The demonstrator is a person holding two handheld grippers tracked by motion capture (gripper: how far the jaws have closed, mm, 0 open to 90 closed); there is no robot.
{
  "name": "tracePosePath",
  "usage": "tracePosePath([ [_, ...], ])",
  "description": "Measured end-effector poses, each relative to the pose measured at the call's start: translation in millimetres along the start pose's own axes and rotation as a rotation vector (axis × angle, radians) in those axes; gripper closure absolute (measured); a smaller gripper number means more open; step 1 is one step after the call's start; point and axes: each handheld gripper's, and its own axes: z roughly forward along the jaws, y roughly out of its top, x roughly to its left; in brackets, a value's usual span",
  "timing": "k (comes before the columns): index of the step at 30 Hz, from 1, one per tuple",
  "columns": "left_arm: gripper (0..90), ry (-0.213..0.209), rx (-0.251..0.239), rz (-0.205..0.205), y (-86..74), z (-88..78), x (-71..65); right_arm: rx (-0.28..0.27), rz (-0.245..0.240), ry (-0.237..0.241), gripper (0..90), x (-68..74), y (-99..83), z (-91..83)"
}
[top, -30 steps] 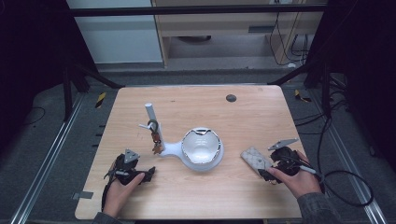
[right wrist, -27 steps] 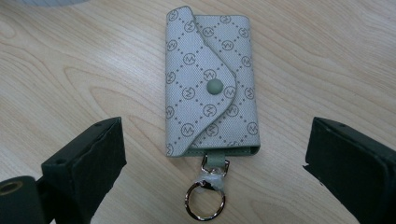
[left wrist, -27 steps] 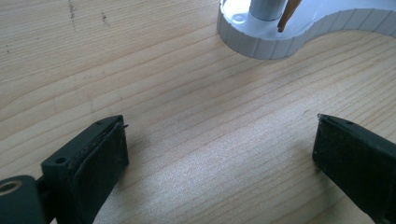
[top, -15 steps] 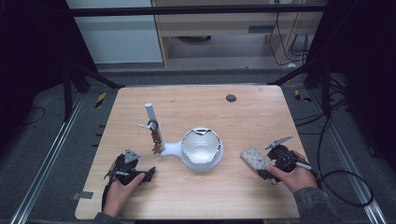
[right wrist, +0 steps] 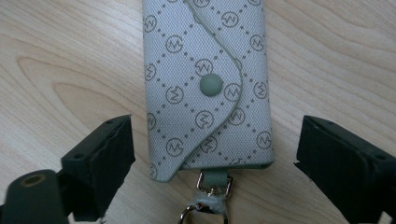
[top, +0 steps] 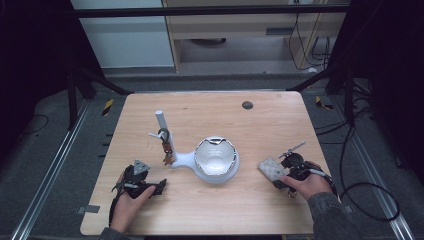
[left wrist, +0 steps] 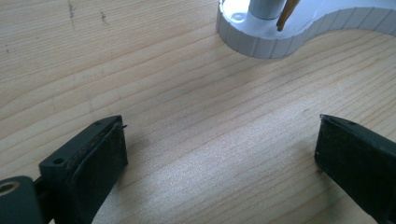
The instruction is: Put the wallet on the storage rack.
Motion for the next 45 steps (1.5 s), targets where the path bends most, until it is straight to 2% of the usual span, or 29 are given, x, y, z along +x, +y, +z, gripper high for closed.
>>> tracePosePath([
  [7, 1.3, 0.0, 0.0, 0.001, 0.0, 0.1, -0.2, 0.019, -0.006, 0.004, 18.7, -0.2, 1.0, 4.1],
  [8, 1.2, 0.0, 0.0, 0.001, 0.1, 0.2, -0.2, 0.021, -0.019, 0.003, 20.1, -0.5, 1.4, 4.9],
  [10, 1.1, 0.0, 0.0, 0.002, 0.1, 0.2, -0.3, 0.024, -0.01, 0.01, 21.8, 0.7, 1.9, 5.2],
  [23, 0.9, -0.003, 0.002, 0.004, 0.2, 0.3, -0.7, 0.04, -0.027, 0.014, 26.5, 2.2, 3.5, 9.6],
  [28, 0.8, -0.003, 0.002, 0.004, 0.2, 0.4, -0.7, 0.04, -0.07, 0.002, 29.3, 2.1, 4.4, 8.2],
  [32, 0.8, -0.003, 0.002, 0.004, 0.2, 0.3, -0.8, 0.044, -0.076, -0.008, 31.2, 2.9, 5.0, 5.2],
  [36, 0.8, -0.003, 0.002, 0.004, 0.3, 0.4, -0.8, 0.036, -0.112, -0.021, 31.4, 6.3, 5.7, -5.3],
  [38, 0.8, -0.003, 0.002, 0.004, 0.3, 0.4, -0.9, 0.037, -0.114, -0.02, 31.4, 8.4, 6.3, -9.1],
  [40, 0.8, -0.002, 0.002, 0.002, 0.2, 0.4, -1.1, 0.024, -0.149, -0.027, 31.4, 15.8, 9.7, -23.4],
  [45, 0.7, 0.0, 0.003, 0.001, 0.3, 0.3, -1.2, -0.015, -0.199, -0.029, 31.5, 27.7, 16.5, -46.5],
])
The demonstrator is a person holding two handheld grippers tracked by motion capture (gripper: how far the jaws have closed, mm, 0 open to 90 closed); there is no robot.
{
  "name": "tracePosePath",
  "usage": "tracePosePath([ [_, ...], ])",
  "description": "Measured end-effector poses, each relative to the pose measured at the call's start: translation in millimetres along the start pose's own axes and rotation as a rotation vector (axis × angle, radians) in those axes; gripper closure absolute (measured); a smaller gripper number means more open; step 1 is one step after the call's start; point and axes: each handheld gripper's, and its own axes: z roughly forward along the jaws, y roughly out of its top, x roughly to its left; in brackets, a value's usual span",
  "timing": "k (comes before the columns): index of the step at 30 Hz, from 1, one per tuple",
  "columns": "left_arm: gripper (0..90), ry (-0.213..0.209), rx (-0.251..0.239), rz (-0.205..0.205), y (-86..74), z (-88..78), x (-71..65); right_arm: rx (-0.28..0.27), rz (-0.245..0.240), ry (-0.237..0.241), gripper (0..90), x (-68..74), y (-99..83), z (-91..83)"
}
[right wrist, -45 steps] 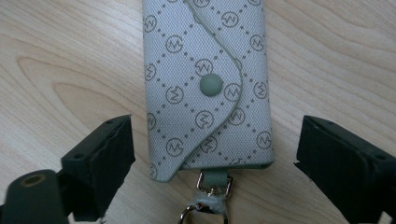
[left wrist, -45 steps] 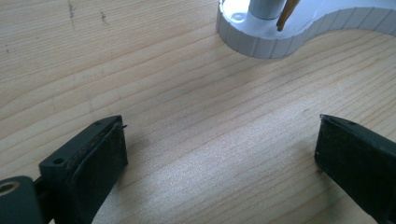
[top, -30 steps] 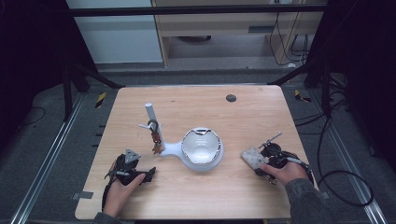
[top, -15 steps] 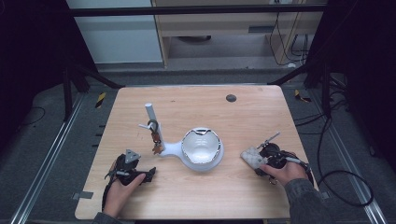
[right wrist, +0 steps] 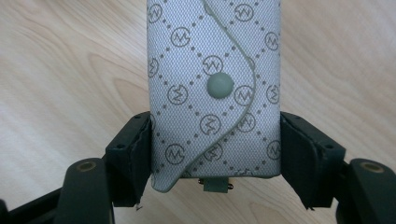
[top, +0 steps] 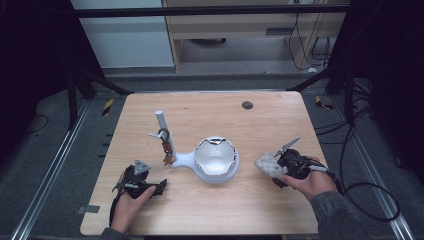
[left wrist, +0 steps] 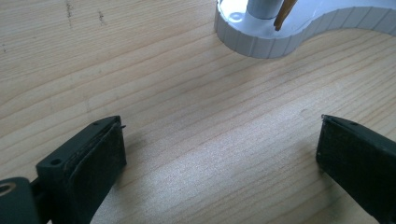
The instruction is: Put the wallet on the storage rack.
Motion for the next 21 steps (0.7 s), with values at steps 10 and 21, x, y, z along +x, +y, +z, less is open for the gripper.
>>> tracePosePath([
  [10, 0.7, 0.0, 0.0, 0.0, 0.0, 0.0, 0.1, -0.021, -0.09, -0.018, 31.6, 19.8, 20.0, -41.8],
  [21, 0.6, 0.0, -0.002, 0.0, 0.1, 0.2, 0.1, -0.028, -0.194, -0.014, 31.7, 48.0, 51.0, -62.4],
])
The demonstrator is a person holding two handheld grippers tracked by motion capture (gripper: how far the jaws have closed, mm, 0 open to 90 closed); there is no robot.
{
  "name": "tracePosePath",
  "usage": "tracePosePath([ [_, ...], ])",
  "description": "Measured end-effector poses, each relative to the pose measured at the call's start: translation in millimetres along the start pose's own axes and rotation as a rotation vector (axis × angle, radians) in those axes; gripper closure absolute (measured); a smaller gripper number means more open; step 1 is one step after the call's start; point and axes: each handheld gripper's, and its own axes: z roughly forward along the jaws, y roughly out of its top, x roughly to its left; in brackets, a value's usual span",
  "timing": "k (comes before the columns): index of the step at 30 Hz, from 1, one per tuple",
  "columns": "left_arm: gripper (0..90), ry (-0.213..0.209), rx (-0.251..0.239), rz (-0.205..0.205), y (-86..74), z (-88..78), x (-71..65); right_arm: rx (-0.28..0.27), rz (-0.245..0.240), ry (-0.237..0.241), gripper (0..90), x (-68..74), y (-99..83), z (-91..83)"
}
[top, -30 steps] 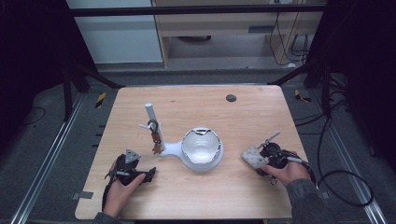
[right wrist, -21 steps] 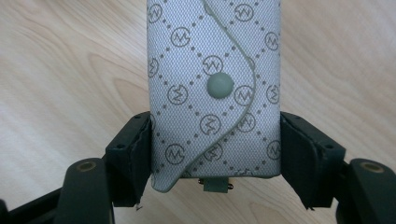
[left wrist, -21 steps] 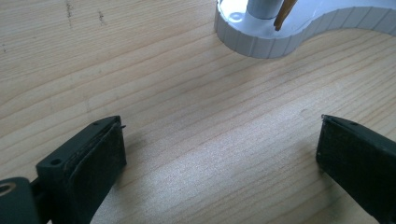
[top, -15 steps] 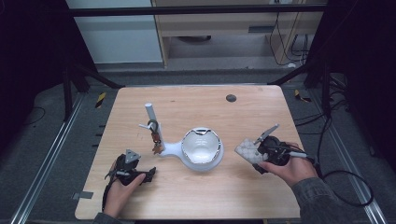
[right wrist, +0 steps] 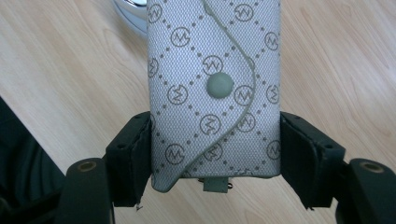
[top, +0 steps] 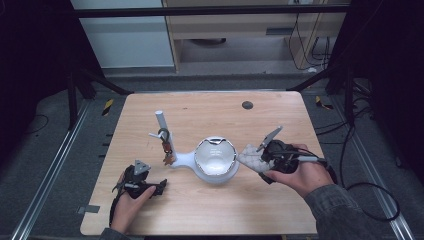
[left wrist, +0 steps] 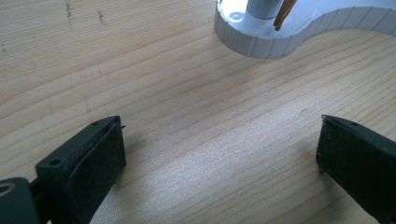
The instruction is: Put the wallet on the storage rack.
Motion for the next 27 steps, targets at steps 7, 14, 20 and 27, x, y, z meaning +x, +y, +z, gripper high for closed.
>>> tracePosePath([
  [7, 0.5, -0.001, 0.0, 0.0, 0.0, 0.0, 0.0, -0.001, -0.027, 0.018, 31.7, 5.6, 14.4, 1.9],
  [14, 0.4, -0.003, 0.001, 0.0, 0.0, 0.1, 0.0, -0.006, -0.062, 0.039, 31.8, 15.7, 31.5, 8.7],
  [20, 0.3, -0.004, 0.001, 0.0, 0.0, 0.1, 0.0, -0.011, -0.081, 0.051, 31.8, 21.6, 40.4, 12.1],
  [27, 0.3, -0.004, 0.002, 0.001, 0.1, 0.1, 0.1, -0.006, -0.1, 0.062, 31.9, 25.9, 46.2, 16.3],
])
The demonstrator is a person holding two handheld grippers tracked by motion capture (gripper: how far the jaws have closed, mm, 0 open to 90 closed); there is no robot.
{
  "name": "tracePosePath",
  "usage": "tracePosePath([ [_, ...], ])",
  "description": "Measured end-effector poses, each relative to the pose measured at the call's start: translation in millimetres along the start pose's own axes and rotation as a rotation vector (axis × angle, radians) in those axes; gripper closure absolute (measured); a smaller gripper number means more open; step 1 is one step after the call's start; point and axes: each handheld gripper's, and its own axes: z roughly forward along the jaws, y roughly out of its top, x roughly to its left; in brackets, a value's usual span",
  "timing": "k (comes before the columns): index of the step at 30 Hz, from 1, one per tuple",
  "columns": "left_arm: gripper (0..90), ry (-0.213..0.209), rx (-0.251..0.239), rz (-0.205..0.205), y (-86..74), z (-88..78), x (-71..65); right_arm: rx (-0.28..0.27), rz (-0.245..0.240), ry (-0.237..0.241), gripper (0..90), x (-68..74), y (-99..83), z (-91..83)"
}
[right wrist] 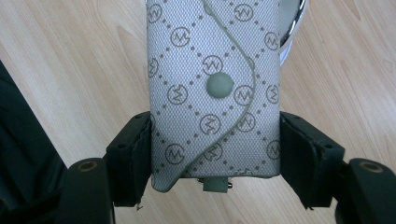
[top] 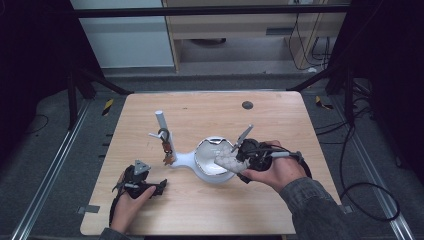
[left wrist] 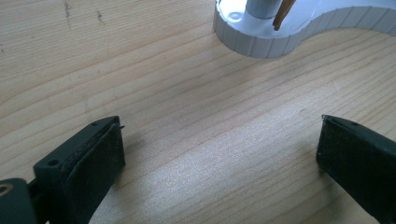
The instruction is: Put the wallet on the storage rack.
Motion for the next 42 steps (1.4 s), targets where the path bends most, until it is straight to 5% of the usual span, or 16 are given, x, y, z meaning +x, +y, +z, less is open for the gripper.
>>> tracePosePath([
  [21, 0.2, -0.003, 0.004, 0.001, 0.2, -0.2, 0.1, 0.044, -0.035, 0.028, 31.9, 5.5, 23.3, 18.9],
  [42, 0.1, -0.004, 0.003, 0.001, 0.1, -0.1, 0.1, 0.111, -0.009, 0.048, 31.9, 0.1, 47.4, 43.2],
])
